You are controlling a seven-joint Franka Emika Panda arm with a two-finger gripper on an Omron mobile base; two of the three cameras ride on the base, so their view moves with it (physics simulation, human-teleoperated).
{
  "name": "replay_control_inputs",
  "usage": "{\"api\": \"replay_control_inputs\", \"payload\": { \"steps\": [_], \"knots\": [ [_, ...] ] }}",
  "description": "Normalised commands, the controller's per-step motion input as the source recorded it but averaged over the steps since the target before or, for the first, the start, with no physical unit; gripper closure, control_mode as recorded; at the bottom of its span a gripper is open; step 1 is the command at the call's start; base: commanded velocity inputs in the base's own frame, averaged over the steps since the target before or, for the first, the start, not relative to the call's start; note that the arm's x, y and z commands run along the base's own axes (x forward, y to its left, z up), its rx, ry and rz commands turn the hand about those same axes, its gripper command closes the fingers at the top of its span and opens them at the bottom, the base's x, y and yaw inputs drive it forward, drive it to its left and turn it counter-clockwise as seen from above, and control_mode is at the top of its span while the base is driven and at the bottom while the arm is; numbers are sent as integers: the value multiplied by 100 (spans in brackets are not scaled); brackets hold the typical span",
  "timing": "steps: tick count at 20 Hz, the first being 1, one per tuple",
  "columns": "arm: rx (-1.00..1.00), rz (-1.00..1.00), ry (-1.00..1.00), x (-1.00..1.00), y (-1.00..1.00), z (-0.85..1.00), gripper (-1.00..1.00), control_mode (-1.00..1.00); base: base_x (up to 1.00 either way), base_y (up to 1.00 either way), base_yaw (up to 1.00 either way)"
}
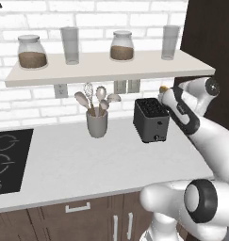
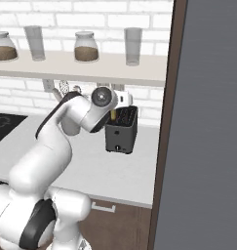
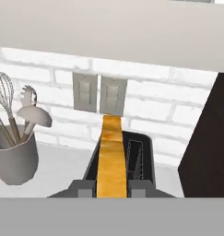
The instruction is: Start the toaster. Once the lever pops up, take the bread to the plate on the dining counter.
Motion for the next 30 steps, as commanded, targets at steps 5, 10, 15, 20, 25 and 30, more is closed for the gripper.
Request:
{"api": "replay_control_inputs", "payload": {
  "steps": [5, 10, 15, 20, 25, 30],
  "knots": [
    [-3, 0, 2, -100, 30, 43, 100, -100, 0, 0, 0],
    [-1, 0, 2, -100, 38, 42, 100, -100, 0, 0, 0],
    [0, -8, 16, -100, 54, 28, 100, -100, 0, 0, 0],
    [1, -20, 12, -100, 58, 4, 100, -100, 0, 0, 0],
    [-3, -22, 7, -100, 56, -17, 100, -100, 0, 0, 0],
    [0, -2, 4, -64, 24, -20, 100, -100, 0, 0, 0]
  ]
}}
